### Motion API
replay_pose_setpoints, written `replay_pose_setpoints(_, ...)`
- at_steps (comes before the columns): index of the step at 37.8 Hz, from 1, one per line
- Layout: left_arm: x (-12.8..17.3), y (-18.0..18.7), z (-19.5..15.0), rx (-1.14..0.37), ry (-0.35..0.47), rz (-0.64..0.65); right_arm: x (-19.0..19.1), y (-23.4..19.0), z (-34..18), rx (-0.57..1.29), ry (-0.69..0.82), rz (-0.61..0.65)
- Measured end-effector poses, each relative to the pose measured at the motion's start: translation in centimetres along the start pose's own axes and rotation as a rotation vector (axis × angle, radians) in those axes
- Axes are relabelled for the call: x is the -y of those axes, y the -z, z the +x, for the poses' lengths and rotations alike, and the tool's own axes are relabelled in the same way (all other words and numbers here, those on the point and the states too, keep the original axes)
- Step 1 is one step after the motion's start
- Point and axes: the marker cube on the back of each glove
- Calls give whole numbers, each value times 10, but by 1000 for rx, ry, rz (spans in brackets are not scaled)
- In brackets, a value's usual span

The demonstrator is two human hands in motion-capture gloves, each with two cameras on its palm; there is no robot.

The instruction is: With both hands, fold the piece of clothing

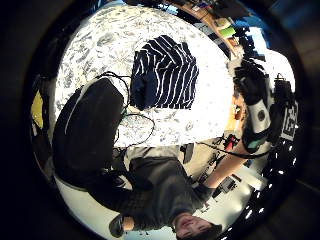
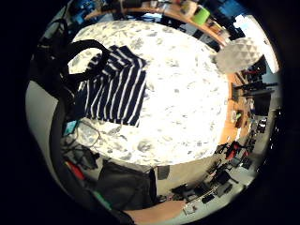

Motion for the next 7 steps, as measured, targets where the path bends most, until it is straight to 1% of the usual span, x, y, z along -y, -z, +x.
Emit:
replay_pose_setpoints(3,4,0,3,0,-10,0,-2,15,19,-3,-17,28)
replay_pose_setpoints(7,19,-5,6,-21,-25,-21,5,21,44,20,-52,56)
